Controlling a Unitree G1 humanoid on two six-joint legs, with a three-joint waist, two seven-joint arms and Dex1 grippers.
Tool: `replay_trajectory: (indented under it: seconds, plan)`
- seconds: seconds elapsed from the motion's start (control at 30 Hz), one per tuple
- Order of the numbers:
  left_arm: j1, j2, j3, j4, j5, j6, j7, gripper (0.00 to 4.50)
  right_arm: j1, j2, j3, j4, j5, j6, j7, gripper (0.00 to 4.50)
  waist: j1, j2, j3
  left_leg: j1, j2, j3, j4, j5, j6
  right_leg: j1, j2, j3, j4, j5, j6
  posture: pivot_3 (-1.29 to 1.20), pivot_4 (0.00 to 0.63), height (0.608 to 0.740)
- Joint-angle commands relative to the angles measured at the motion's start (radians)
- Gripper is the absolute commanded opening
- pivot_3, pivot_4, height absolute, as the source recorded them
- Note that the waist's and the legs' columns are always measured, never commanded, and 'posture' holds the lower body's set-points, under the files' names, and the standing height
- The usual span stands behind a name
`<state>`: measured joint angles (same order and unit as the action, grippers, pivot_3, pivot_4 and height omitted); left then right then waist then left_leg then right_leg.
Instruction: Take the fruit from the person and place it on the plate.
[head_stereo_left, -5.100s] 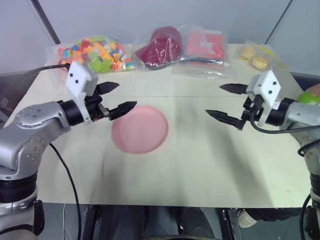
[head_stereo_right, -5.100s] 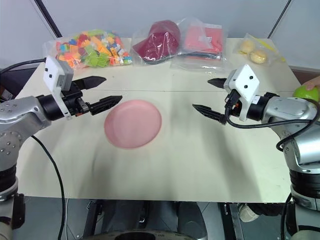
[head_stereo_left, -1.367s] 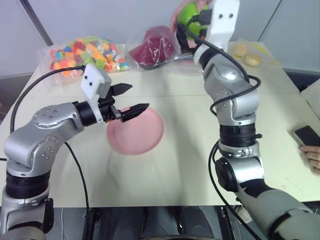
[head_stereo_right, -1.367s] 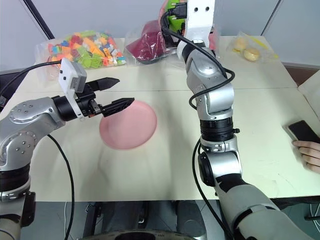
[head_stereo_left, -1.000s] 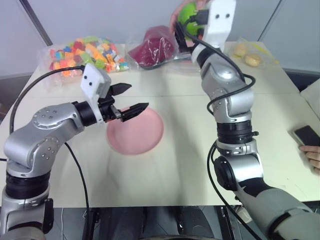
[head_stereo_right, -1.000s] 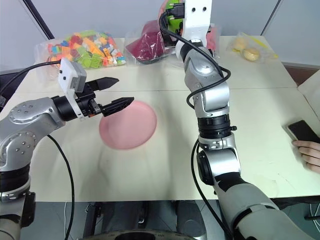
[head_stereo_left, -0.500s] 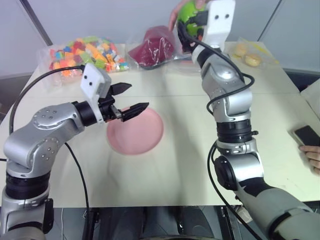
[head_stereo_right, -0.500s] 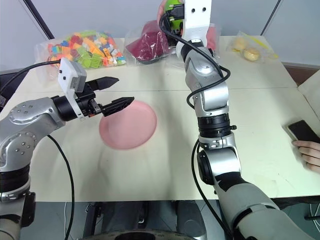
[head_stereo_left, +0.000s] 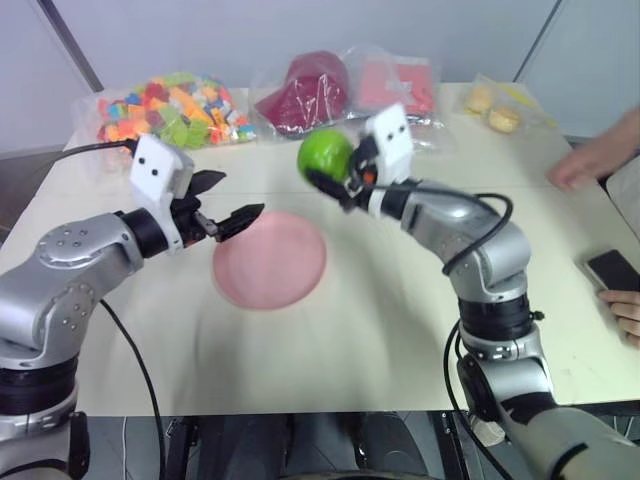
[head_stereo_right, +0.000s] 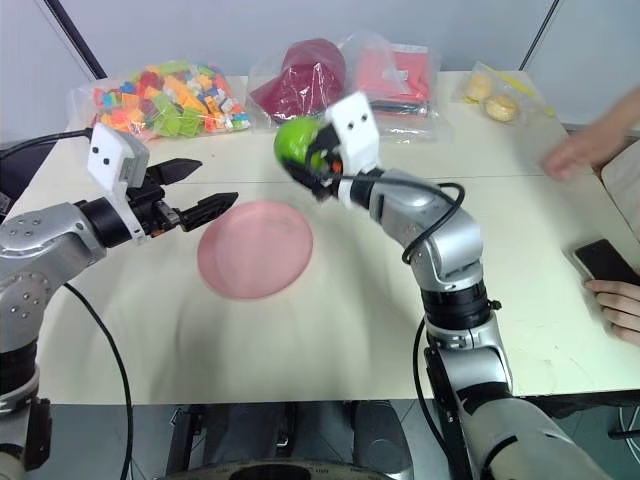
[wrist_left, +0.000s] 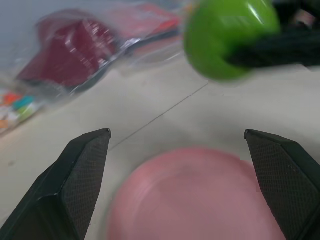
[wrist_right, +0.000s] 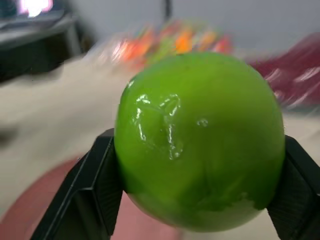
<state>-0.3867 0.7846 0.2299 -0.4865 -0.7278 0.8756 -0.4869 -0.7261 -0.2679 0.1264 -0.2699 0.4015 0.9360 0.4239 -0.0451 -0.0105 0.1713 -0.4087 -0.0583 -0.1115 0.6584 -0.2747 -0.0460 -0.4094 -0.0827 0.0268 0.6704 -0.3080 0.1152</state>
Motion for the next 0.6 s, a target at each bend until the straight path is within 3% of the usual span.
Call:
replay_trajectory:
  seconds: [0.03,0.23,0.6]
  plan:
    - [0.015,0.028,0.066,-0.035,0.005,0.01,0.013,4.5,0.025,-0.002,0.067,-0.08,0.038,0.025,0.056,3.05,0.0,0.0,0.0,0.0,0.0,0.0,0.0,0.0,0.0,0.0,0.0,0.0,0.0,0.0,0.0,0.0,0.15,0.74]
    - [0.063,0.061,0.119,-0.063,-0.015,0.036,0.008,4.5,0.064,-0.005,0.174,-0.068,0.015,-0.009,0.125,3.05,0.001,0.0,0.0,0.0,0.0,0.0,0.0,0.0,0.0,0.0,0.0,0.0,0.0,0.0,0.0,0.0,0.15,0.74]
    - [0.086,0.068,0.149,-0.093,-0.039,0.068,0.02,4.5,0.054,0.037,0.207,0.054,-0.043,-0.091,0.143,3.05,0.002,0.0,0.0,0.0,0.0,0.0,0.0,0.0,0.0,0.0,0.0,0.0,0.0,0.0,0.0,0.0,0.15,0.74]
